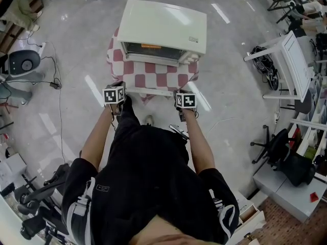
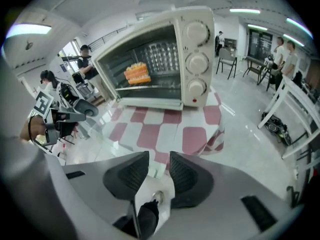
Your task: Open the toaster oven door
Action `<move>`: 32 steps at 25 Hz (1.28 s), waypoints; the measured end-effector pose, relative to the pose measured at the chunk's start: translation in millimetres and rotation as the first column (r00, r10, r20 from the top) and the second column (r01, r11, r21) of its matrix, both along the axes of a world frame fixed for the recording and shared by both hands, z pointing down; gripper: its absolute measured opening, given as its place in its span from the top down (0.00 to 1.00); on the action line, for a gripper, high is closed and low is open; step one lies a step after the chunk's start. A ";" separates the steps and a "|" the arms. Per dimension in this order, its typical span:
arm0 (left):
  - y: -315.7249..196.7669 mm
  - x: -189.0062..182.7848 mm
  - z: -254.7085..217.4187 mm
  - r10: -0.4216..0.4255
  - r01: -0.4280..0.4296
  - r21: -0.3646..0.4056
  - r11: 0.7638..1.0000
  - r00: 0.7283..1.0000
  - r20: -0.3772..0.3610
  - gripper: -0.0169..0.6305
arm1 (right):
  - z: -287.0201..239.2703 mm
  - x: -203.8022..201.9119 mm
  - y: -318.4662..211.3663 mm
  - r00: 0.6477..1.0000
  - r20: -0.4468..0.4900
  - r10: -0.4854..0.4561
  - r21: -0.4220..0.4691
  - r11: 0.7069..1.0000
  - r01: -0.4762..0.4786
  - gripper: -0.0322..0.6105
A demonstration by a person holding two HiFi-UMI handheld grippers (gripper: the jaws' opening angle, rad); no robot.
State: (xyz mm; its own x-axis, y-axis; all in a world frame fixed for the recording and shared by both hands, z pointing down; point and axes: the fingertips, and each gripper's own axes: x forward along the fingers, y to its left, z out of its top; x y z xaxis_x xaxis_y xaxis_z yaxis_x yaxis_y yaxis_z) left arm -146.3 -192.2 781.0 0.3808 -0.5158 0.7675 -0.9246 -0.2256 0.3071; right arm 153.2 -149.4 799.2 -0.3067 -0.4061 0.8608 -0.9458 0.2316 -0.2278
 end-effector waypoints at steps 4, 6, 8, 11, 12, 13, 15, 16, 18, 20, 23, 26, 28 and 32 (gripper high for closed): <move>-20.7 7.1 -73.9 -0.029 0.045 0.196 0.980 0.996 -0.083 0.93 | -76.9 -1.2 -29.0 0.996 0.040 0.083 0.238 0.967 -0.090 0.81; -25.5 13.7 -121.2 -0.035 0.070 0.310 0.948 0.993 -0.117 0.93 | -120.8 -5.0 -37.2 0.990 0.082 0.115 0.348 0.928 -0.137 0.86; -24.0 22.7 -170.0 -0.025 0.079 0.424 0.902 0.991 -0.131 0.93 | -164.0 -11.7 -39.6 0.987 0.110 0.117 0.446 0.882 -0.154 0.87; -11.3 41.4 -232.1 0.019 0.064 0.566 0.822 0.990 -0.139 0.93 | -217.6 -22.0 -34.3 0.985 0.136 0.103 0.561 0.812 -0.162 0.88; -4.9 47.1 -245.3 0.031 0.055 0.597 0.800 0.991 -0.133 0.93 | -230.3 -25.0 -30.2 0.985 0.143 0.100 0.588 0.792 -0.166 0.88; 2.1 52.0 -254.2 0.039 0.047 0.619 0.784 0.991 -0.124 0.93 | -240.3 -27.7 -25.1 0.984 0.148 0.099 0.609 0.775 -0.169 0.88; 15.6 59.7 -263.1 0.044 0.038 0.641 0.767 0.993 -0.112 0.93 | -253.3 -32.7 -13.4 0.983 0.156 0.095 0.639 0.750 -0.174 0.89; 21.4 62.5 -265.3 0.043 0.040 0.646 0.762 0.993 -0.113 0.93 | -256.6 -34.8 -7.6 0.983 0.161 0.093 0.647 0.742 -0.176 0.89; 29.8 67.3 -267.2 0.042 0.047 0.653 0.756 0.992 -0.120 0.93 | -257.8 -38.3 2.3 0.981 0.171 0.089 0.651 0.737 -0.180 0.89; 34.8 71.8 -266.4 0.045 0.044 0.656 0.754 0.992 -0.118 0.93 | -254.5 -41.4 9.2 0.981 0.174 0.084 0.648 0.740 -0.178 0.89; 39.6 77.5 -262.9 0.056 0.037 0.650 0.759 0.991 -0.121 0.93 | -249.1 -45.1 16.4 0.981 0.177 0.077 0.639 0.749 -0.175 0.90; 39.8 79.0 -261.9 0.057 0.045 0.648 0.760 0.989 -0.136 0.93 | -245.3 -47.7 18.2 0.982 0.176 0.075 0.633 0.755 -0.171 0.91; 39.4 80.4 -262.0 0.062 0.042 0.649 0.759 0.989 -0.137 0.93 | -245.2 -48.9 18.3 0.982 0.177 0.072 0.635 0.754 -0.170 0.91; 41.4 82.7 -261.0 0.071 0.035 0.645 0.763 0.988 -0.137 0.93 | -249.2 -51.0 19.7 0.983 0.174 0.064 0.645 0.747 -0.163 0.91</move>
